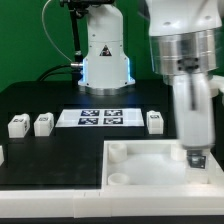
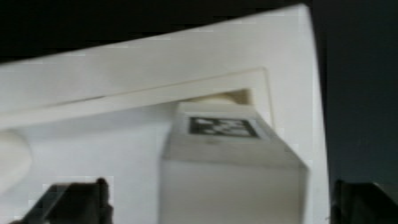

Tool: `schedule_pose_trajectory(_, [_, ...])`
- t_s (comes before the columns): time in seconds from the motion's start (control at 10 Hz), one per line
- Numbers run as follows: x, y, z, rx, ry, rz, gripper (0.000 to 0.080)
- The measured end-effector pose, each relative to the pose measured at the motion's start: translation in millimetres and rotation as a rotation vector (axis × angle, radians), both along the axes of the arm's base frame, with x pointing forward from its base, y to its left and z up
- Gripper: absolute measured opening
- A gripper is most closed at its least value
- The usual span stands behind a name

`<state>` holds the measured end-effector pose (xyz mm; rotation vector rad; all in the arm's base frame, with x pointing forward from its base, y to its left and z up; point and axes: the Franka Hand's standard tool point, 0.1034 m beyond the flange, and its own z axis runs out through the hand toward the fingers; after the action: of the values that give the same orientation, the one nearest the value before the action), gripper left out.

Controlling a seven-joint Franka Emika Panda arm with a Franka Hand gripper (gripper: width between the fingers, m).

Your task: Assemble one leg

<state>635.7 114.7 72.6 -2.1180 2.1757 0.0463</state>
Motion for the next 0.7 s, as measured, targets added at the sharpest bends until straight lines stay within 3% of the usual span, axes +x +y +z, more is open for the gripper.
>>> schedule_pose_trajectory(0.1, [6.6, 6.8, 12.2, -0.048, -0.044, 0.293, 0.0645])
schedule_pose_trajectory(0.2, [-1.8, 8.5, 12.4, -0.052, -0.042, 0.354, 0.0648])
schedule_pose_trajectory(0.5, [-2.7, 5.7, 8.8, -0.088, -0.067, 0.753, 0.0649])
schedule_pose_trajectory(0.7, [-1.9, 7.7, 3.0, -0.144, -0.072, 1.045, 0.0649])
